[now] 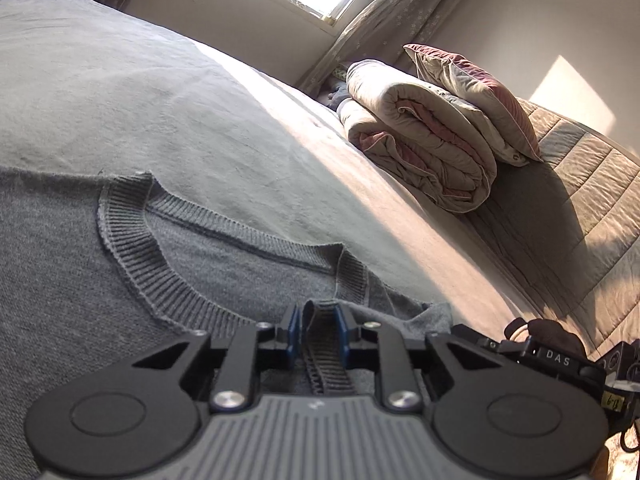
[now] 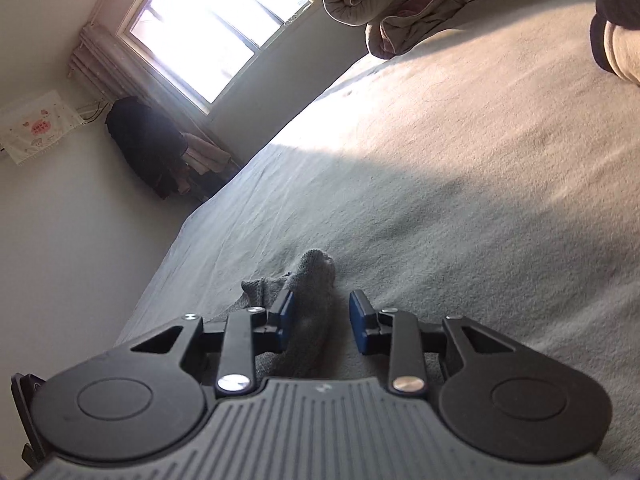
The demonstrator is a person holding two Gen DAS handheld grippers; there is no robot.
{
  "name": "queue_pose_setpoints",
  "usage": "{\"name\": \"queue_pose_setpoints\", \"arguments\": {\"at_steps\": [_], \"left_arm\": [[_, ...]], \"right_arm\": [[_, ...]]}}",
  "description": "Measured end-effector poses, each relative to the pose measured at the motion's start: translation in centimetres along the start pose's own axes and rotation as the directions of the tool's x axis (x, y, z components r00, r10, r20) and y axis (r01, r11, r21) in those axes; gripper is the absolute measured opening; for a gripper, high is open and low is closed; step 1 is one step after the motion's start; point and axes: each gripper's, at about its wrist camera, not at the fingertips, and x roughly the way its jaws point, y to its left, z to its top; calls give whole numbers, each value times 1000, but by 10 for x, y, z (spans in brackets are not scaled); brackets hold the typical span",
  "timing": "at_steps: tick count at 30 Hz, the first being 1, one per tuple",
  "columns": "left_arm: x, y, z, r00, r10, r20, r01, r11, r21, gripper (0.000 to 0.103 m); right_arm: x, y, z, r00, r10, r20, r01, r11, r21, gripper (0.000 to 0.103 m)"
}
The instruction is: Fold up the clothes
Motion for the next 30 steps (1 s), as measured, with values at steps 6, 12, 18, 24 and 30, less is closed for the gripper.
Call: {"name": "queue_pose_setpoints", "arguments": {"at_steps": [6, 12, 18, 24, 30], "left_arm": [[-2, -5, -2, 1000, -7, 14, 6, 1000, 16, 2], [-20, -12, 1, 993, 41, 107, -46, 998, 44, 2], [-15, -3, 3, 987, 149, 66, -151, 988, 24, 2], [-14, -4, 4, 984, 173, 41, -174, 984, 32, 14], [-33, -10, 18, 983, 166, -82, -162, 985, 53, 46]], "right_arm": [[-3, 16, -7, 999, -51, 14, 52, 994, -93, 33], [0, 16, -7, 998, -58, 17, 59, 993, -102, 33], [2, 23, -10, 995, -98, 22, 100, 982, -161, 33], [7, 30, -14, 989, -143, 31, 146, 964, -223, 32], [-4, 25, -8, 993, -119, 14, 120, 977, -176, 42]]}}
